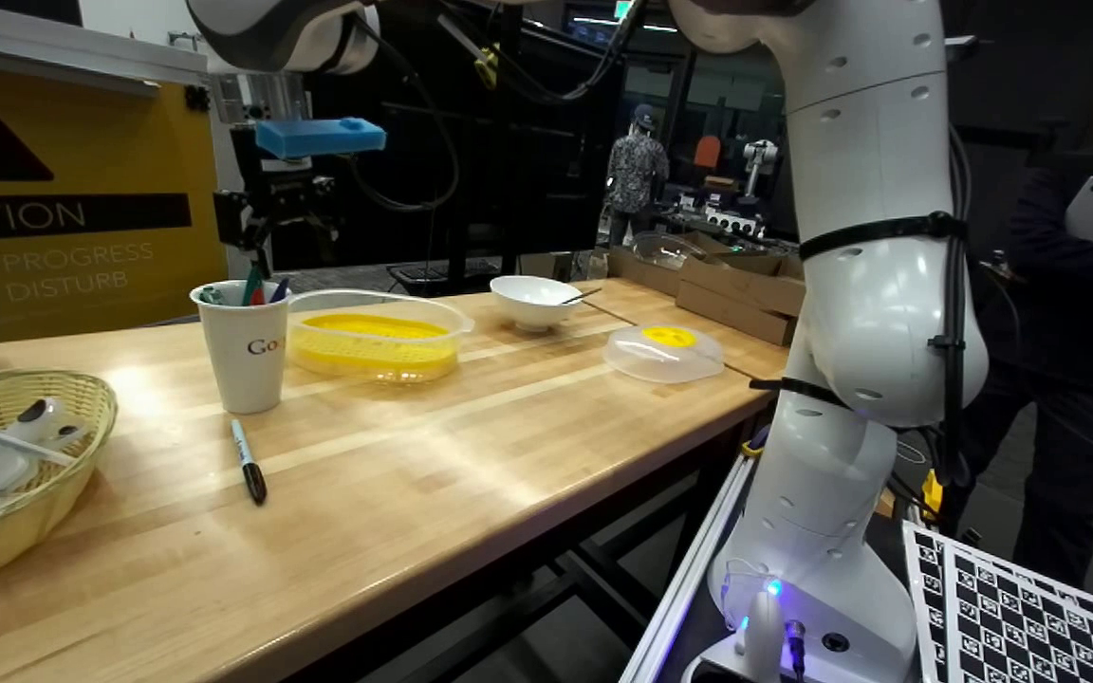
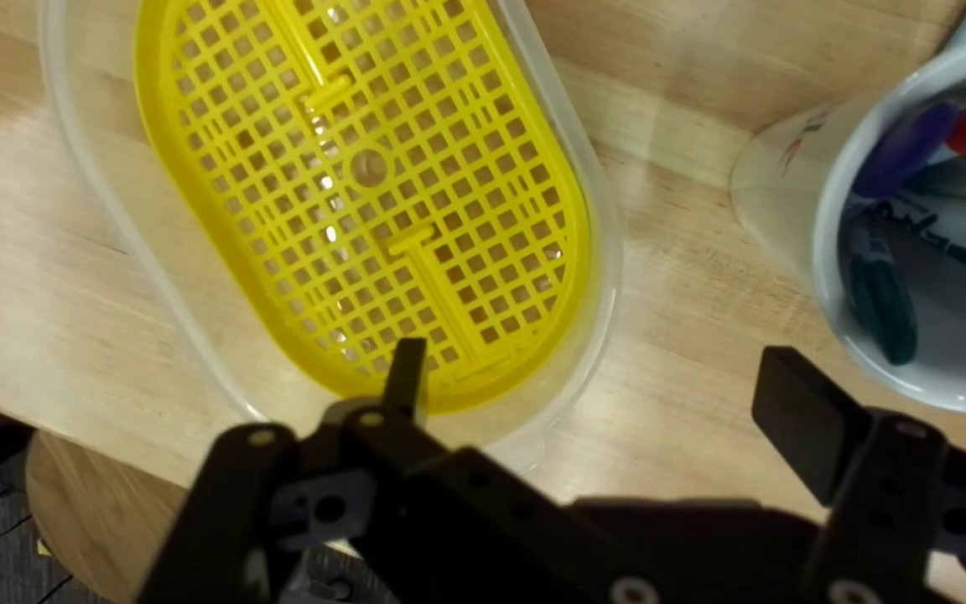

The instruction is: Move the lunchbox forward

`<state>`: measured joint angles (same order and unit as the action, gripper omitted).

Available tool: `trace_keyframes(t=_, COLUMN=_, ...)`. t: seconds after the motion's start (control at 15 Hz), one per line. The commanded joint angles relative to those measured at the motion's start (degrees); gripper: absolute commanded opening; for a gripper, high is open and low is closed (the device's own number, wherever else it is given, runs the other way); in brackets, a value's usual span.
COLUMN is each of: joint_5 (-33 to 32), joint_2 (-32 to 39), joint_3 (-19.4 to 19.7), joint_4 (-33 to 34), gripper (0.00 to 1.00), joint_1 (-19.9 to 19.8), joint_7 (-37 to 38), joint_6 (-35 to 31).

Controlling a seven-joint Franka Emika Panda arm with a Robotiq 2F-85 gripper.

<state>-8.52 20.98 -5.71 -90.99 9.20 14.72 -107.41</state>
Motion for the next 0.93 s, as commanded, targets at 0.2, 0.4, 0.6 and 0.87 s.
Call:
trace_keyframes(t=0.2, joint_5=1.3, joint_2=0.5, joint_3=0.8, joint_4=1.8, gripper=1.0, joint_1=0.9, joint_7=3.3, joint_6=0.9)
trace_keyframes(t=0.4, joint_5=1.8, joint_2=-4.6, joint_3=1.6, joint_4=-3.6, gripper=1.0, joint_1=-1.2, joint_7=1.4, joint_6=0.1)
trace_keyframes(t=0.6, joint_5=0.8, joint_2=-1.8, joint_3=1.9, joint_4=-0.8, gripper=1.0, joint_1=-0.7, joint_7=2.1, joint_6=0.2)
trace_keyframes(t=0.87, joint_5=1.3, joint_2=-3.2, joint_3=2.4, joint_4=-2.0, gripper=1.0, joint_1=-1.7, joint_7=1.4, joint_6=0.2)
